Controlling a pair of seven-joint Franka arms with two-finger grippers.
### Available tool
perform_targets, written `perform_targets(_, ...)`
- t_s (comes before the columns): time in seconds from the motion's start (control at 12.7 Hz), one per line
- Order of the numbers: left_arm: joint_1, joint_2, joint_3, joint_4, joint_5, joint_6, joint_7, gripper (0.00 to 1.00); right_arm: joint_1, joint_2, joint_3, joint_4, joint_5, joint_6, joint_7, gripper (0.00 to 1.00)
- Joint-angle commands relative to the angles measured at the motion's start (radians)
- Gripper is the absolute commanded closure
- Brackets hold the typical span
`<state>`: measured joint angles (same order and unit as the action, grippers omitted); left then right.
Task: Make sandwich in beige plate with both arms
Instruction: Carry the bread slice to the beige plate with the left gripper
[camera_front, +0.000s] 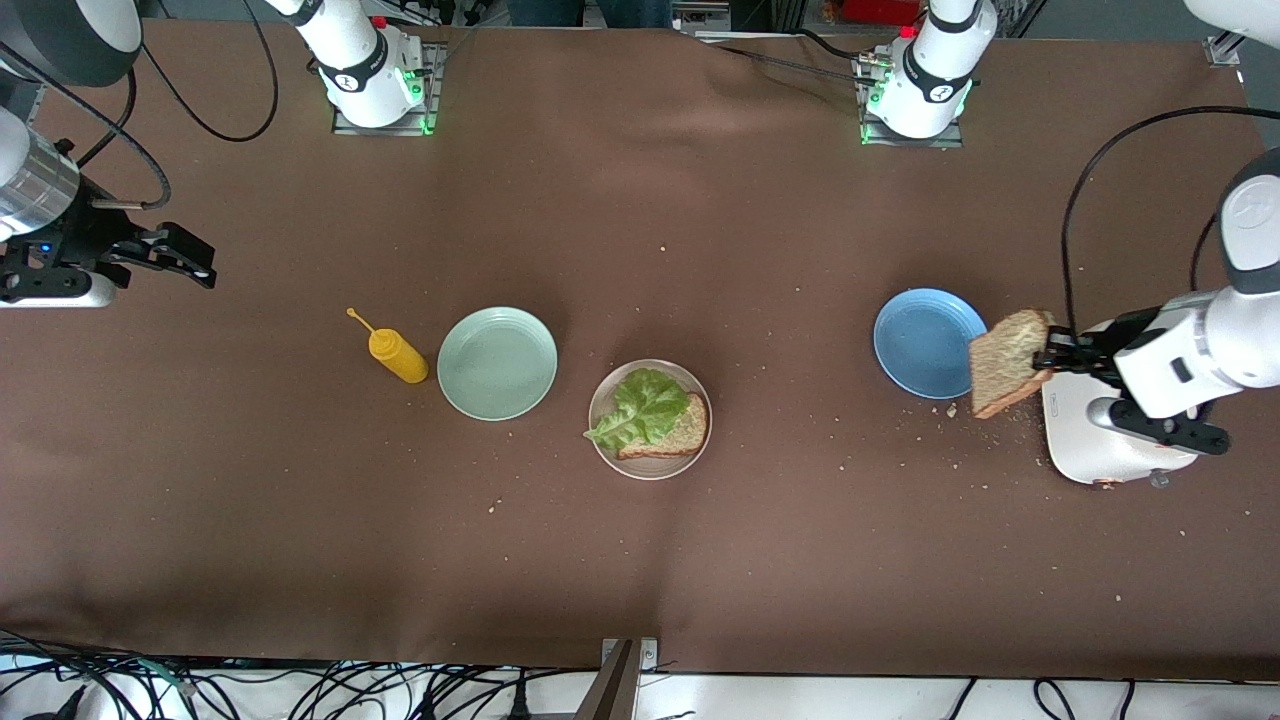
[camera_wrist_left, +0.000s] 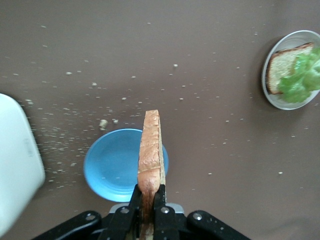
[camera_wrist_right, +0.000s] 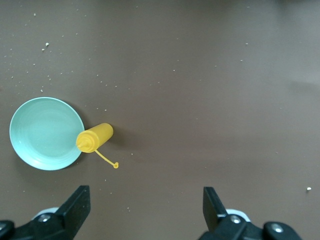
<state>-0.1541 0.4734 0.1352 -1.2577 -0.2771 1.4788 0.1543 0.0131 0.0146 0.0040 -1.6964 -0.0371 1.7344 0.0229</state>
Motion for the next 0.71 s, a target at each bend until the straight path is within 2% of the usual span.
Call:
perform_targets(0.0, -0.132, 0.077, 0.017, 0.023, -0.102, 0.029, -0.177, 1.0, -0.047, -0.013, 0.024, 0.013, 0.026, -0.065, 0.002, 0.0)
perform_targets(0.32, -0.271, 0.166, 0.017, 0.021, -0.255, 0.222, -0.406, 1.0, -0.045, -0.025, 0.022, 0.021, 0.035, -0.124, 0.003, 0.0)
perform_targets(0.63, -0.321, 0.191, 0.017, 0.02, -0.468, 0.356, -0.482, 1.0, -0.038, -0.024, 0.018, 0.052, 0.039, -0.138, 0.008, 0.0)
